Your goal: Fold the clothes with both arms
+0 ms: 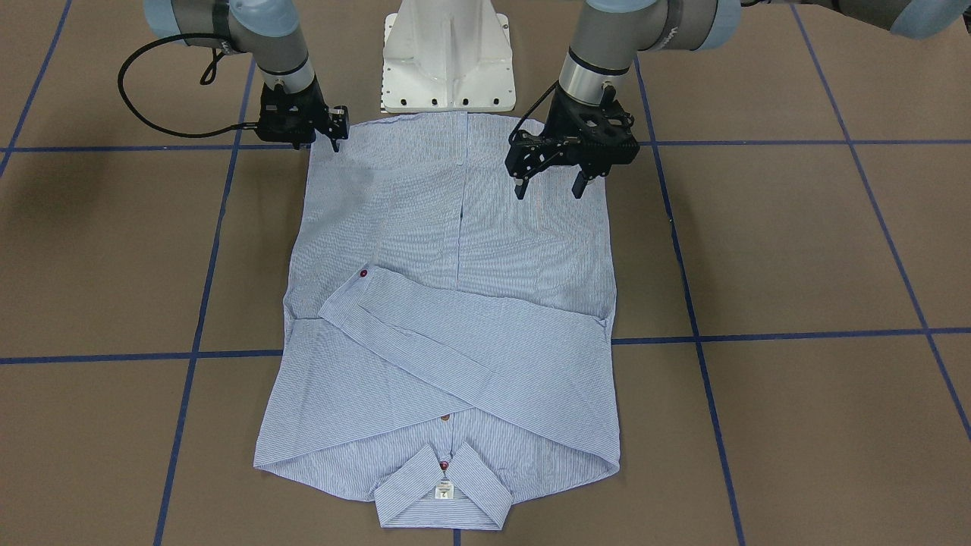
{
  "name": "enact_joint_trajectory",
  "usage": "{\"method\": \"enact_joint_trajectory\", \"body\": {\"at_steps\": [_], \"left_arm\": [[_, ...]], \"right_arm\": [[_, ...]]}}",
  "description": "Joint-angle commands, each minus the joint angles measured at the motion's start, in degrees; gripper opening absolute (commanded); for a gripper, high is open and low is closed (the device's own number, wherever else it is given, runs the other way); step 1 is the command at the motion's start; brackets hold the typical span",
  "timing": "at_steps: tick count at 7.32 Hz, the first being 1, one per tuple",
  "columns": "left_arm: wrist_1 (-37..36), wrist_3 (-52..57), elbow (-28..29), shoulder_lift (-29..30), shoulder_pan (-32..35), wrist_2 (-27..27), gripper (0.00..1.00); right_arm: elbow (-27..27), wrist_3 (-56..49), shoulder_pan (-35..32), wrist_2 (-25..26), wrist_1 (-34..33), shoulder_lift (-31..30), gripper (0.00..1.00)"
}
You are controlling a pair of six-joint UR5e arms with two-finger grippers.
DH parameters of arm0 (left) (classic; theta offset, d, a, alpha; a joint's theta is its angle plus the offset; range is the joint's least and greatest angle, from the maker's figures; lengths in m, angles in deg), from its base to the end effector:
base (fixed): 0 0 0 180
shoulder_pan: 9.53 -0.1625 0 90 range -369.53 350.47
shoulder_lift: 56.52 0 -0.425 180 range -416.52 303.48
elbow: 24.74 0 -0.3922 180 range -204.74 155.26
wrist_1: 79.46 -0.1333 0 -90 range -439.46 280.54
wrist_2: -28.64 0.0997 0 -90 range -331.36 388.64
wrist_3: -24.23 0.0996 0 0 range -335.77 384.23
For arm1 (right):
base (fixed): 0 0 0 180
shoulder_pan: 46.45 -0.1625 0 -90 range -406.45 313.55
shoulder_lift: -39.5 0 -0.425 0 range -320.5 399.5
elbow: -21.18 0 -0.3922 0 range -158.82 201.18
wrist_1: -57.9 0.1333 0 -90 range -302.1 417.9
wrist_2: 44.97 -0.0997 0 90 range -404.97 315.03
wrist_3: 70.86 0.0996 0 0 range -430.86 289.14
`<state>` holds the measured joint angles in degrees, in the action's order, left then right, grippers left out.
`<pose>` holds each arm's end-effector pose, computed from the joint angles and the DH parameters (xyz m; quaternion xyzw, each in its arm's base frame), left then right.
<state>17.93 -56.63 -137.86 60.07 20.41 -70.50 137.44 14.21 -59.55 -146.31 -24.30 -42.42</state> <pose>0.4445 -0.3916 0.2131 0.0934 0.4724 -0.1206 0.8681 -0.4836 -0.2293 0.3676 -0.0350 -0.3678 0.0307 0.9287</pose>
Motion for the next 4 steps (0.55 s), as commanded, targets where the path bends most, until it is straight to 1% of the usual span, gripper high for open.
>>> {"method": "enact_joint_trajectory", "body": {"at_steps": [1, 3, 4], "left_arm": [[0.0, 0.0, 0.0, -0.05, 0.03, 0.0, 1.0], [0.0, 0.0, 0.0, -0.14, 0.03, 0.0, 1.0], [0.0, 0.0, -0.09, -0.14, 0.03, 0.0, 1.0]], "right_arm": [[-0.16, 0.09, -0.08, -0.18, 0.03, 0.18, 0.66], [-0.16, 0.18, -0.09, -0.44, 0.03, 0.18, 0.66], [-0.07, 0.18, -0.09, -0.44, 0.03, 0.18, 0.62]]}}
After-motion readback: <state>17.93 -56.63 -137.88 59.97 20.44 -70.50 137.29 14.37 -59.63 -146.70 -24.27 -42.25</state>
